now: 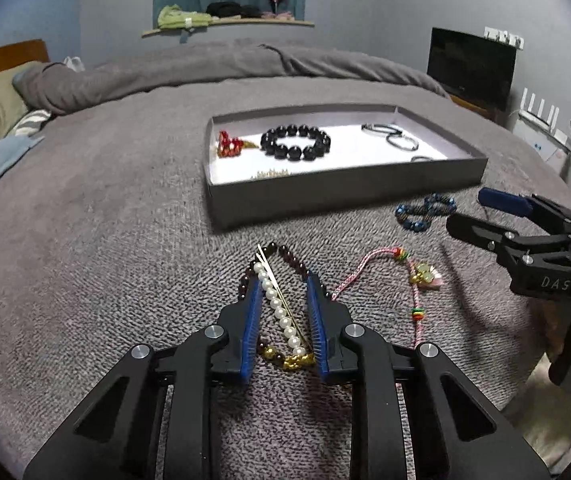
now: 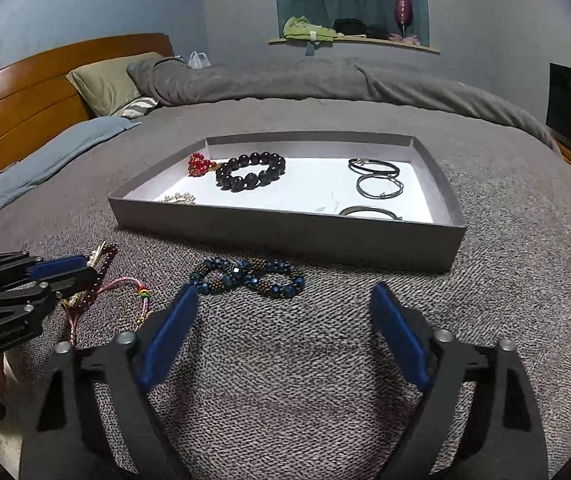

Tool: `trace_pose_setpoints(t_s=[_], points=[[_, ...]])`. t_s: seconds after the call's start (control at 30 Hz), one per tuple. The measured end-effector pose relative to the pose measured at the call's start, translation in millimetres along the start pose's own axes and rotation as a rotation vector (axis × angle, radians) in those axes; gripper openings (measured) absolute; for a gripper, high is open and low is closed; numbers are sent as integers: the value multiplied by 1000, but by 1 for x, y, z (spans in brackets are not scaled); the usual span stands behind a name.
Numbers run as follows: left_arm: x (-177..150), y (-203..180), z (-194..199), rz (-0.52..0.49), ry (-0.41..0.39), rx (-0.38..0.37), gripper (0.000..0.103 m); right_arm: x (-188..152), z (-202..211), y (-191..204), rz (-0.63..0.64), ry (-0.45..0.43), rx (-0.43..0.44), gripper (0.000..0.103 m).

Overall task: Organize jewelry
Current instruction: 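Grasp the pearl hairpin with the left tool while the right tool grasps the blue beaded bracelet, then carry the hairpin and blue bracelet over the tray and lower them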

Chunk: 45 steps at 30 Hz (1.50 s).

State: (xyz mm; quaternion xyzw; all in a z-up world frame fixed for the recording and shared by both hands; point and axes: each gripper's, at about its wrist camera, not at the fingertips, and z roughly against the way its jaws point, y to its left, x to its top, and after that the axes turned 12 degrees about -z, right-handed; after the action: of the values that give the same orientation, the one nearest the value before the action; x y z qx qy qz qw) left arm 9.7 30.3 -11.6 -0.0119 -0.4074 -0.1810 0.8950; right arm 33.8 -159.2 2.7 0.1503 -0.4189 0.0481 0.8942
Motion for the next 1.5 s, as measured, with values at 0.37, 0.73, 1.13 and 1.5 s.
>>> trace_pose_setpoints(t_s=[0.37, 0.73, 1.13, 1.5], points=[[1, 3, -10, 24, 25, -6, 25, 4, -6, -1, -26, 22, -4, 49], [2, -5, -10, -36, 21, 32, 15, 16, -12, -12, -103, 37, 14, 34], [3, -6, -9, -49, 16, 38, 13, 16, -28, -9, -113, 102, 58, 10], [7, -13, 15, -88, -112, 58, 8, 22, 11, -4, -71, -64, 85, 7]])
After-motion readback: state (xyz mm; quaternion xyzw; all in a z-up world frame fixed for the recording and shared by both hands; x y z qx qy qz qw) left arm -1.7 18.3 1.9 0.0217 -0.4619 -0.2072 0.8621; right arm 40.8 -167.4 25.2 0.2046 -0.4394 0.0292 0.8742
